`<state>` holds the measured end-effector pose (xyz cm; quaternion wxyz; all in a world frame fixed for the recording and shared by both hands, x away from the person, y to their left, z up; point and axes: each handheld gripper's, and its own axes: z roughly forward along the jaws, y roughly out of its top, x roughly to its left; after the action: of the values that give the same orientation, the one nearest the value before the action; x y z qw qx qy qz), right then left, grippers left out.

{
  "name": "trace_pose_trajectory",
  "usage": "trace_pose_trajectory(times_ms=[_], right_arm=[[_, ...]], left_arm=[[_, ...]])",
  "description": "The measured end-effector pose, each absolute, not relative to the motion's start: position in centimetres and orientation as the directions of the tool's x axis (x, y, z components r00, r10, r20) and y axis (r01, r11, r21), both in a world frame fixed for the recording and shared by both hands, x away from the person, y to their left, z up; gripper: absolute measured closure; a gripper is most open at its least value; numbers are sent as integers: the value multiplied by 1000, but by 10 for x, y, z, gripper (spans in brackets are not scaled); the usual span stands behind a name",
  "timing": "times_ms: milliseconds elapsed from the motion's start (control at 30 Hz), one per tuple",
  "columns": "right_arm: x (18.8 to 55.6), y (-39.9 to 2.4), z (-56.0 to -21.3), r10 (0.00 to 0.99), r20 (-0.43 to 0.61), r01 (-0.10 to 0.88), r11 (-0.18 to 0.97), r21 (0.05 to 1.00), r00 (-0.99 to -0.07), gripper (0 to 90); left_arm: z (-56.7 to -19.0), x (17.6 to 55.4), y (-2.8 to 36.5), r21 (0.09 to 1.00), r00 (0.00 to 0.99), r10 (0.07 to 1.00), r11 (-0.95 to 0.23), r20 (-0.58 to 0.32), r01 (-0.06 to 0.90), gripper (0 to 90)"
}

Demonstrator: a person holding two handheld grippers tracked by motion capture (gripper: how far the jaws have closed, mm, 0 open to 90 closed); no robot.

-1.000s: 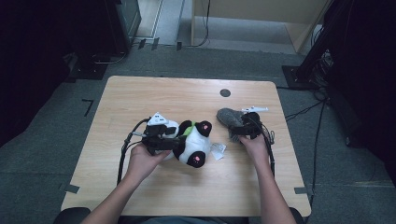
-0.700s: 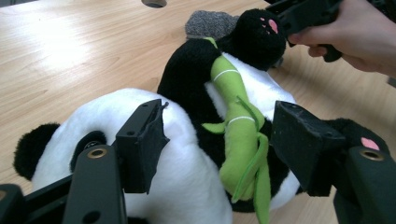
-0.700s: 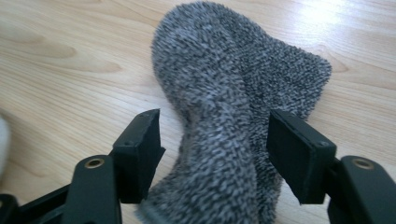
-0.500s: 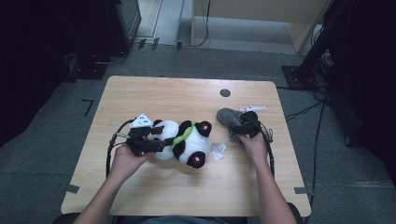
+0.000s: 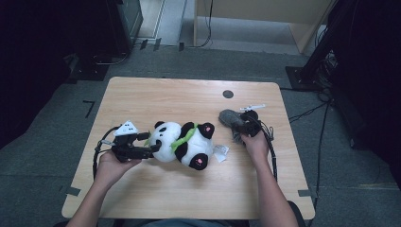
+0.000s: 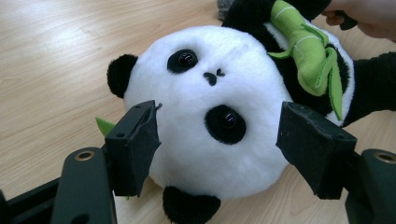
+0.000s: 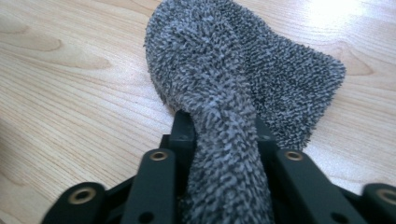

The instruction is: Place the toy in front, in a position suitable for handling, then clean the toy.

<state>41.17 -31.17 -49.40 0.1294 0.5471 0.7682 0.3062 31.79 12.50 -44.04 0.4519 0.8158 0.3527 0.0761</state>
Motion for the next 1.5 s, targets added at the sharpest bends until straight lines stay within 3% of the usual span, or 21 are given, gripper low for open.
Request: trace_pose_trajectory(times_ms=[267,367,767,900,1100,1267,1433,1500], right_arm=[[413,-313,-491,913,177,774,195,602,-367,750],[412,-314,-488,906,224,788,165,594,-358,755],[397,-307,-456,876,237,724,165,670,-419,754],[394,-307,-450,875,235,714,163,681,-424,753],[391,-309,-443,874,232,703,160,693,-427,752],[386,-308,-434,868,238,694,157,702,-436,752],[381,-303,-424,856,236,673,163,722,-460,751],[380,-300,-421,851,232,665,170,728,-471,751]], left_arm=[[-451,324,130,770,721,649,-323,-243,550,289],[-454,325,129,767,728,647,-342,-228,544,289],[-462,329,120,794,758,622,-353,-197,495,247],[-466,332,119,771,744,632,-359,-214,527,164],[-475,339,121,790,763,602,-337,-238,512,122],[-489,348,124,763,763,563,-325,-318,558,0],[-493,350,125,784,789,532,-328,-307,527,0],[-497,352,125,774,784,517,-318,-343,548,0]])
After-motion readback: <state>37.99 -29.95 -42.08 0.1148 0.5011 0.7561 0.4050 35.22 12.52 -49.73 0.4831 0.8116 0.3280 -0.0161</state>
